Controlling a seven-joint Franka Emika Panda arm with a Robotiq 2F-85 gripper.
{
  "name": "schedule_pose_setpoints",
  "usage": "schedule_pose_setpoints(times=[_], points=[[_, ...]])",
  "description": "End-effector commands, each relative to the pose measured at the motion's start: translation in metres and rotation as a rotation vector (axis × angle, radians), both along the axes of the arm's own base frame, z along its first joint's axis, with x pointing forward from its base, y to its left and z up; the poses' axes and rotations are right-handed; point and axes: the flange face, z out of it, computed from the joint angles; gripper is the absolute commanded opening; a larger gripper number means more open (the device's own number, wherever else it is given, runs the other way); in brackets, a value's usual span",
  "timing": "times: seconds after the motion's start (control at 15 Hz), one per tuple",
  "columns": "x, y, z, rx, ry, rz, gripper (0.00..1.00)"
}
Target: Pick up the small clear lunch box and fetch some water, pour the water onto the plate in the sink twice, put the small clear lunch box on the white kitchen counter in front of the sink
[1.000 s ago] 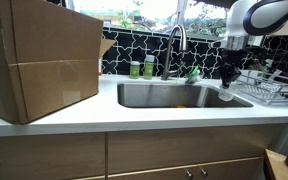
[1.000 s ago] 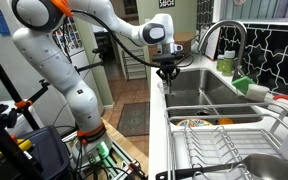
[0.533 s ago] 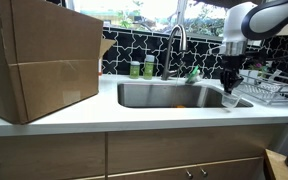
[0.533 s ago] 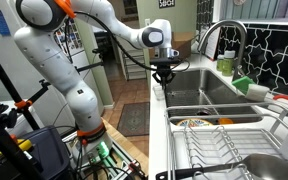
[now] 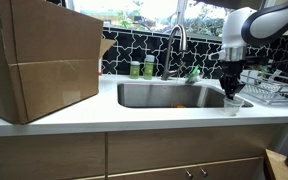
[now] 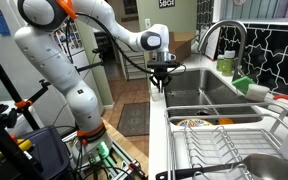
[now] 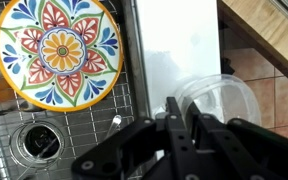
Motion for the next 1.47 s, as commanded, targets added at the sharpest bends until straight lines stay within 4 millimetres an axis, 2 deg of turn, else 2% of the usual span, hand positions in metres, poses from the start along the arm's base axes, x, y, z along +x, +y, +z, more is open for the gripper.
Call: schedule_pose_setpoints(times=[0.0,0.13,0.2,0.33,0.6,0.8,0.93,1.2,1.4], points=[[0.002,-0.001,-0.008,0.008,-0.015,-0.030,0.03],[0.003,-0.001,-0.008,0.011,-0.021,-0.031,0.05],[0.004,-0.001,-0.008,0.015,-0.026,-0.030,0.36],[0.006,-0.002,-0.008,0.017,-0.039,-0.033,0.44],[0.007,-0.002,0.001,0.038,-0.070,-0.034,0.74],[0.006,-0.008,0.017,0.056,-0.093,-0.045,0.96],[0.005,-0.022,0.042,0.025,-0.143,-0.076,1.00],[0.002,-0.065,0.114,-0.027,-0.328,-0.220,1.00],[0.003,-0.088,0.156,-0.046,-0.468,-0.323,1.00]])
